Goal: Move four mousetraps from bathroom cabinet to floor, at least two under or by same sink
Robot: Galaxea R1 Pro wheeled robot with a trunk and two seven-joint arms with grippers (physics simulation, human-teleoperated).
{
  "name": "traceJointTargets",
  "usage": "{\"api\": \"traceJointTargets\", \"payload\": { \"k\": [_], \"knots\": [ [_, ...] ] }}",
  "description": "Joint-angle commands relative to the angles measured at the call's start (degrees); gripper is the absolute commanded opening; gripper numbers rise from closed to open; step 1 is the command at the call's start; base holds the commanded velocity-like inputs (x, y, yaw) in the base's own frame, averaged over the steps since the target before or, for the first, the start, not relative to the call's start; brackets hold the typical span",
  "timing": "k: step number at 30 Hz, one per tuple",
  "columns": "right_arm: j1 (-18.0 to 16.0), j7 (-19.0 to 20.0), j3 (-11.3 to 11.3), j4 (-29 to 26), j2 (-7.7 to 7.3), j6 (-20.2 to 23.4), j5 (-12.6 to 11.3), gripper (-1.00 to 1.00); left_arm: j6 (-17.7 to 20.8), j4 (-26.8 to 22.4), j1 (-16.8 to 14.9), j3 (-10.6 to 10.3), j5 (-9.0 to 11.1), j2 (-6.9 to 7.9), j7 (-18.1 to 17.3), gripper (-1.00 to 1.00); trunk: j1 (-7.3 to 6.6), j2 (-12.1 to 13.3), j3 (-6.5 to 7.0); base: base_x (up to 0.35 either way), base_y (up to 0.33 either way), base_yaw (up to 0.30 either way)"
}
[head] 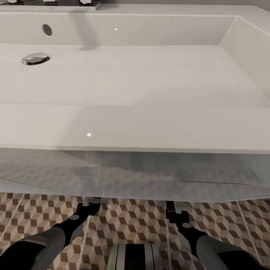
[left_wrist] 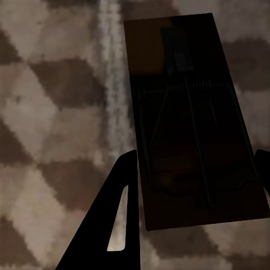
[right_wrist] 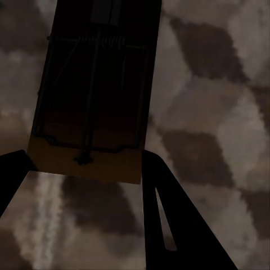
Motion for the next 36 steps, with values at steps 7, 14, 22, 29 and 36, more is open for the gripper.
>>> {"api": "traceJointTargets", "payload": {
  "k": [7,14,22,29,36],
  "knots": [
    [0.0,-0.3,0.4,0.1,0.01,0.2,0.3,-1.00,-0.2,0.0,0.0,-0.4,0.1,-0.02,0.2,-1.00,-0.01,0.0,-0.03,0.000,0.000,0.000],
    [0.0,-0.3,0.4,0.1,0.01,0.3,0.3,-1.00,-0.2,0.0,0.0,-0.4,0.1,-0.01,0.2,-1.00,-0.01,0.0,-0.03,0.000,0.000,0.000],
    [0.0,-0.2,0.4,0.1,0.01,0.3,0.3,1.00,-0.2,0.0,0.0,-0.4,0.1,-0.05,0.2,-1.00,-0.01,0.0,-0.03,0.000,0.000,0.000],
    [0.0,-0.2,0.4,0.1,0.01,0.3,0.3,1.00,-0.2,0.0,0.0,-0.4,0.1,-0.03,0.2,-1.00,-0.01,0.0,-0.03,0.000,0.000,0.000],
    [0.0,-0.2,0.4,0.1,0.01,0.3,0.4,1.00,-0.2,0.0,0.0,-0.4,0.1,0.00,0.2,-1.00,-0.01,0.0,-0.03,0.000,0.000,0.000]
  ]
}}
